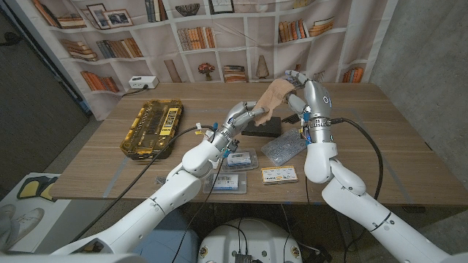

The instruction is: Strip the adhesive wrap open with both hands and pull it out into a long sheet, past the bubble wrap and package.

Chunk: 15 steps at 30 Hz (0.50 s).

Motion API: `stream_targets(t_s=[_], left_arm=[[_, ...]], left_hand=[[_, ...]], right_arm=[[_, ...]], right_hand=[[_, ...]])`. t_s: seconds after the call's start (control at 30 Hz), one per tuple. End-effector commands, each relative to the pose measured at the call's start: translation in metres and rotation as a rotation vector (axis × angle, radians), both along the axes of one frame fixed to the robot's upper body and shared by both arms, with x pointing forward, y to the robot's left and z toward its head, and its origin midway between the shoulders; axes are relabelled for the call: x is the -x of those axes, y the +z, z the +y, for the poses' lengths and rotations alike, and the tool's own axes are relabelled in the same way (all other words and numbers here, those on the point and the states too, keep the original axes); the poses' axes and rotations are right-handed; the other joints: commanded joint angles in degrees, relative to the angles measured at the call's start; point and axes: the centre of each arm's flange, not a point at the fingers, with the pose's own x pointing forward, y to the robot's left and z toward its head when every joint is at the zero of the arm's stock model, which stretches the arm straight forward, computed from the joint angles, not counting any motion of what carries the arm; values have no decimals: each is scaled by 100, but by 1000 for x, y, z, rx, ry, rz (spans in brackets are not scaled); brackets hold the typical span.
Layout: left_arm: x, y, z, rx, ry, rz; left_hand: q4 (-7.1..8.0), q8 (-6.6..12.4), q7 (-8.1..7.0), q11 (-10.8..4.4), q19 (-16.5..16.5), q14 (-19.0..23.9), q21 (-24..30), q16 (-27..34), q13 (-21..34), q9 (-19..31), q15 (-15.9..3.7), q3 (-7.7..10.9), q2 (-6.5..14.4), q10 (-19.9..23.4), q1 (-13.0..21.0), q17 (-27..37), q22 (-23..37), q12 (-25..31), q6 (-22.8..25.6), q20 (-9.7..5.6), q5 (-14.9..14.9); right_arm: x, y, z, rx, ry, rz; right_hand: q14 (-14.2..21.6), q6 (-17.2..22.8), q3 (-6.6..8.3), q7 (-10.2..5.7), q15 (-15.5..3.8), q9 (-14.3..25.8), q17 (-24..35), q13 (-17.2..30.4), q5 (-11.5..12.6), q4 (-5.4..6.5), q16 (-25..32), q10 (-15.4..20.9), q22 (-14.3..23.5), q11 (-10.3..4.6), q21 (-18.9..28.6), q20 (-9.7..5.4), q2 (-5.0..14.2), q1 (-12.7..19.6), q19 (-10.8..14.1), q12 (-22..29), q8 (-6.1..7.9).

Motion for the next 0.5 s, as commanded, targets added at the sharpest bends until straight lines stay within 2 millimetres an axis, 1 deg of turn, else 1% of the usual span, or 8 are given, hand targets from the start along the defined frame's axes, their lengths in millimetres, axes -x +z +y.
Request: stream_targets(t_s=[0.03,0.23,0.27,0.3,0.33,0.37,0.47,0.5], left_arm=[[4,-12,5,3,-2,26],[8,-23,8,18,-1,52],[8,-23,9,19,0,52],[9,-23,10,19,3,51],[9,-23,11,18,5,50],[9,-23,12,20,7,50],[10,-23,14,24,13,51],[10,-23,14,24,13,51]], left_hand=[[-9,0,-13,-49,-48,-24,109,40,-7,55,-15,58,-9,21,-61,0,-79,28,13,-7,38],[-8,-30,-27,-55,-74,-26,182,43,-8,13,-17,75,-12,19,-72,-1,-109,28,9,-15,38],[-9,-31,-10,-61,-80,-27,191,44,-37,12,-15,78,-13,23,-73,-1,-120,11,8,-14,38],[-10,-41,-18,-61,-78,-28,197,44,-33,-5,-15,81,-14,18,-74,-1,-128,12,10,-11,39],[-11,-8,-39,-54,-99,-15,218,50,17,51,-3,83,-17,14,-77,-1,-121,43,3,-11,38],[-11,-51,-26,-49,-95,-27,228,46,-7,-22,-20,90,-16,15,-77,-2,-142,28,12,-9,39],[-15,-78,-22,-62,-114,-26,266,49,-36,-80,-16,97,-25,22,-82,-2,-170,12,38,-15,36],[-16,-32,-26,-59,-118,-28,292,52,-41,7,-16,106,-23,19,-83,-2,-192,7,10,-8,34]], right_arm=[[-7,-2,-9,-96,45,28],[-9,-2,-11,-123,63,34],[-10,-2,-11,-127,66,36],[-10,-3,-11,-132,68,36],[-11,-3,-12,-135,72,39],[-12,-3,-13,-146,83,42],[-14,-5,-17,-179,113,58],[-14,-5,-17,-179,114,58]], right_hand=[[-2,-22,-5,8,-836,8,-6,2,-30,9,-16,-20,11,-3,25,-6,-36,-29,42,-14,-15],[37,-23,-11,-7,-856,9,-11,-11,-28,9,13,12,10,-12,24,-12,-16,-28,40,-25,-15],[37,-24,-14,-13,-851,9,-16,-13,-28,12,13,14,10,-15,23,-13,-14,-34,36,-28,-15],[36,-24,-14,-17,-849,10,-23,-15,-28,16,9,14,10,-14,24,-19,-9,-40,40,-32,-15],[35,-23,-13,-16,-849,10,-28,-16,-27,18,8,18,9,-17,25,-19,-6,-43,41,-33,-15],[36,-18,-16,-18,-842,10,-36,-19,-28,26,5,21,9,-17,26,-21,-2,-56,43,-37,-13],[48,-14,-29,-17,-834,11,-54,-26,-29,42,7,34,8,-22,28,-27,1,-88,50,-47,-11],[50,8,-42,-18,-823,11,-65,-30,-31,53,6,42,7,-17,29,-24,-7,-113,54,-50,-2]])
